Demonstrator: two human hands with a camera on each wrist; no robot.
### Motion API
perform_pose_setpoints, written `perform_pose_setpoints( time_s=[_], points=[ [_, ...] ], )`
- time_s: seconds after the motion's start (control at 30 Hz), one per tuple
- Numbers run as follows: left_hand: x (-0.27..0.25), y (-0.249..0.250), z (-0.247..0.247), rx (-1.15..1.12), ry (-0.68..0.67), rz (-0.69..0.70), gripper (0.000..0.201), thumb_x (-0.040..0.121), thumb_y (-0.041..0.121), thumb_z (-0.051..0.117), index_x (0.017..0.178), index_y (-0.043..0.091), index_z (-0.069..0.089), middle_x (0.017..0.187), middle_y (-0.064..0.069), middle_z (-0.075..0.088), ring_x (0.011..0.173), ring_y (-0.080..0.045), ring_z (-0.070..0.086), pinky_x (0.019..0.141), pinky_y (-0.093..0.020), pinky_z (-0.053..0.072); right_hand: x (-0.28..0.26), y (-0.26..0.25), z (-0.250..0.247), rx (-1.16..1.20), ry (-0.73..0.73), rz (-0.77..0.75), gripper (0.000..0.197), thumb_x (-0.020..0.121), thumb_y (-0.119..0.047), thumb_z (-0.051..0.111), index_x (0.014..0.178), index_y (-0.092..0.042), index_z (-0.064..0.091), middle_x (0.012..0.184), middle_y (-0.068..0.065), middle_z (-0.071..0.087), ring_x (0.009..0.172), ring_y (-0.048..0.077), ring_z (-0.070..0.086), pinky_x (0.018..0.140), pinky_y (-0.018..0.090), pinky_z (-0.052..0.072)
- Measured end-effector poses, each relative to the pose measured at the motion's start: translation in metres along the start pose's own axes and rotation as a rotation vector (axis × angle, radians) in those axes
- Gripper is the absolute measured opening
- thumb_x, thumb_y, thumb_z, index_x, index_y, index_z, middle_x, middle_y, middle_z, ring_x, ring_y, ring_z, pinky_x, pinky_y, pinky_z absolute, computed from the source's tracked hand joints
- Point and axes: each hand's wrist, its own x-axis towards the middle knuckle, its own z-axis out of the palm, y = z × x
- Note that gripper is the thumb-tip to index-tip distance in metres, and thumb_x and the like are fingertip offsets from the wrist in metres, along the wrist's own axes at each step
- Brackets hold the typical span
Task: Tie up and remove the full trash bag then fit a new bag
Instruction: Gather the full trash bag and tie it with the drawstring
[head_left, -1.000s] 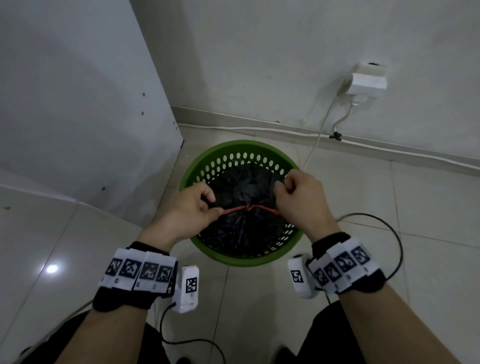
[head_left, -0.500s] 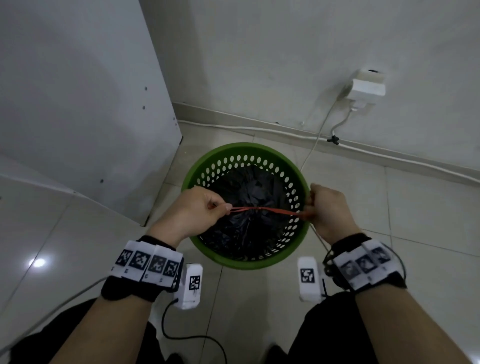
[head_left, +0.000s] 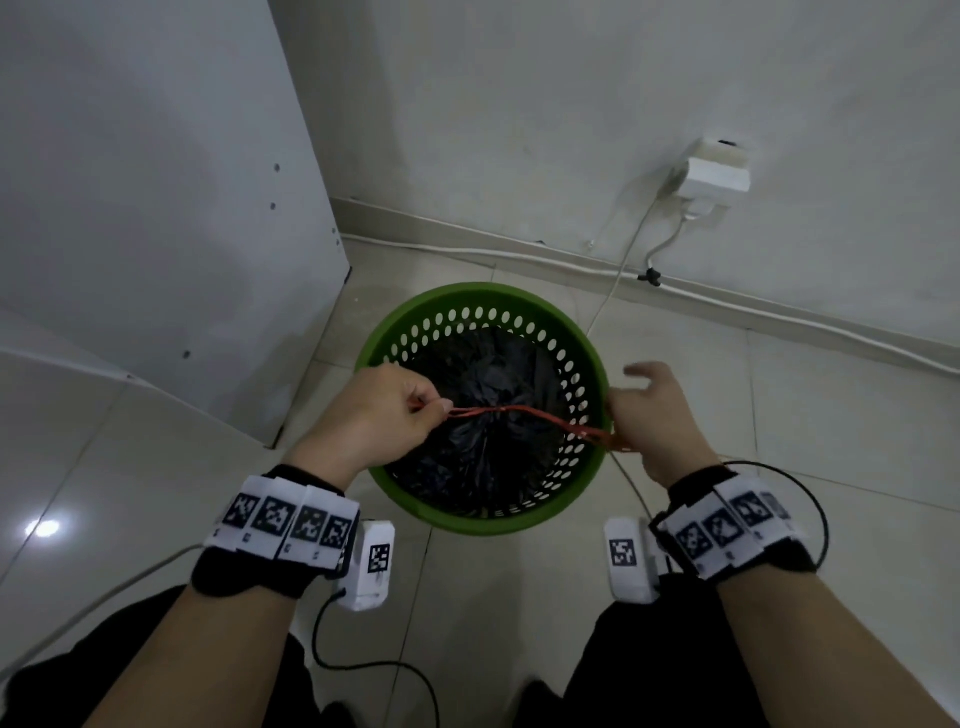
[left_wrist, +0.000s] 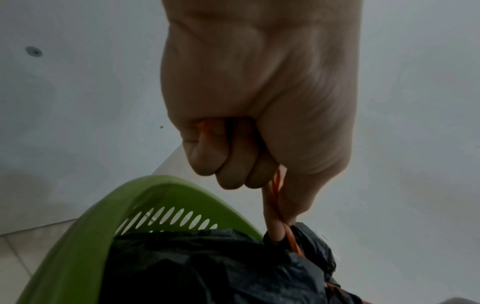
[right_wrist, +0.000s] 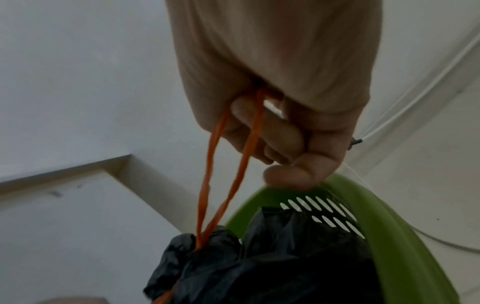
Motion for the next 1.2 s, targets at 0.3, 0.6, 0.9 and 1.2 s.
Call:
perform_pose_setpoints(
  time_s=[0.3, 0.6, 0.9, 1.2],
  points=[
    [-0.006, 0.000, -0.013, 0.021, -0.200, -0.003, 0.041, 0.092, 0.052, 0.058, 0.061, 0.028, 0.071, 0.047, 0.017, 0.056, 0.049, 0.001, 0.052, 0.054, -0.024, 0.038, -0.030, -0.025, 0.010, -0.799, -0.540, -0.347, 0.024, 0.094, -0.036, 0.066, 0.076, -0.022, 0.073, 0.064, -0.001, 0.072, 0.055, 0.006, 0.063, 0.060, 0.024, 0.051],
    [-0.015, 0.043, 0.011, -0.813, 0.124, -0.013, 0.025, 0.101, 0.013, 0.051, 0.094, 0.005, 0.074, 0.070, 0.017, 0.071, 0.048, 0.010, 0.054, 0.050, -0.005, 0.038, -0.032, -0.003, 0.046, 0.120, -0.394, -0.445, 0.014, 0.094, -0.015, 0.066, 0.090, -0.013, 0.080, 0.079, -0.008, 0.075, 0.065, 0.010, 0.060, 0.064, 0.021, 0.049],
    [-0.003, 0.041, 0.045, -0.781, 0.241, -0.088, 0.015, 0.086, 0.013, 0.074, 0.099, 0.018, 0.077, 0.078, 0.005, 0.078, 0.052, -0.010, 0.059, 0.047, -0.022, 0.049, -0.025, 0.009, 0.065, 0.159, -0.306, -0.360, 0.024, 0.101, -0.017, 0.056, 0.088, -0.019, 0.075, 0.055, -0.005, 0.060, 0.050, 0.007, 0.050, 0.052, 0.015, 0.041],
    [-0.001, 0.038, 0.049, -0.650, 0.218, -0.064, 0.010, 0.084, 0.003, 0.074, 0.088, 0.011, 0.078, 0.078, 0.002, 0.077, 0.061, -0.008, 0.069, 0.065, -0.018, 0.056, -0.017, 0.007, 0.067, 0.404, -0.195, -0.099, 0.007, 0.082, 0.000, 0.077, 0.078, -0.005, 0.076, 0.065, 0.007, 0.072, 0.053, 0.015, 0.059, 0.054, 0.023, 0.050]
  ],
)
